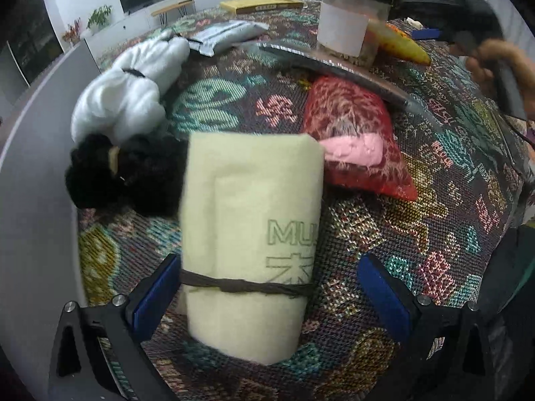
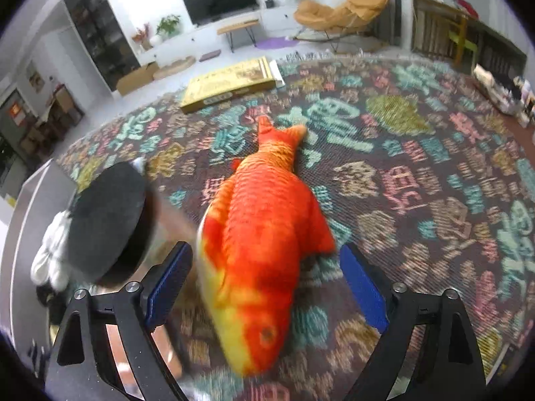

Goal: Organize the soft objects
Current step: 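Grasp the orange plush fish with the right tool while the left tool lifts the towel roll, then carry both items over the white box and open both tools to drop them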

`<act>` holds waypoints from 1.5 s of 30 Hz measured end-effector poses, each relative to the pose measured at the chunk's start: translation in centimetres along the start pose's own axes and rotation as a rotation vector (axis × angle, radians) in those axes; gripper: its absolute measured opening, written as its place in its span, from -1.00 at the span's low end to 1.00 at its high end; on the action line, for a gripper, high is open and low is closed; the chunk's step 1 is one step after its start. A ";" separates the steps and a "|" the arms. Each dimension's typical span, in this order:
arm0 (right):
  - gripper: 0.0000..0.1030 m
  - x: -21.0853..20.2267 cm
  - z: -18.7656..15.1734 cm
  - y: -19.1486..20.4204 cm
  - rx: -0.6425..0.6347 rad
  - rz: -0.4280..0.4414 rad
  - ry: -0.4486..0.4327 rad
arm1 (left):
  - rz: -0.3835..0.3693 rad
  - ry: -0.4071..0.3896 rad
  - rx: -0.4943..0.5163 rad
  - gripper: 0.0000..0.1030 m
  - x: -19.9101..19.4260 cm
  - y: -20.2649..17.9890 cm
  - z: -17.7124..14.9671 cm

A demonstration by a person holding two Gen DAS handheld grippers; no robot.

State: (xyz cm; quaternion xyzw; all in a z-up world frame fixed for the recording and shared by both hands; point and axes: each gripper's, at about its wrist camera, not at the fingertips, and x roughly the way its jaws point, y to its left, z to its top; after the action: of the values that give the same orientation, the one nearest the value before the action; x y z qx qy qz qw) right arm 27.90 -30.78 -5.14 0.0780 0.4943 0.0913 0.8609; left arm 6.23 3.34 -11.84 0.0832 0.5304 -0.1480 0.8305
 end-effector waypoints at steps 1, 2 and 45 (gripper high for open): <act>0.56 1.0 0.1 -0.1 0.006 0.020 0.017 | 0.010 0.005 0.002 0.98 0.3 -0.2 -0.1; 0.28 1.7 0.0 -0.2 0.014 0.058 0.035 | 0.013 0.000 0.006 0.96 0.4 -0.2 0.0; 0.41 -8.0 -17.2 42.1 -0.318 0.669 0.099 | 0.345 -0.246 -0.701 0.86 -18.3 27.9 -14.2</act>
State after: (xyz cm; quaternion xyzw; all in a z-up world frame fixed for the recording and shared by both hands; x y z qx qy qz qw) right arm 5.69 9.02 2.45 0.0961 0.4621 0.4469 0.7599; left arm -3.80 36.70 -1.84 -0.1356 0.4236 0.1744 0.8785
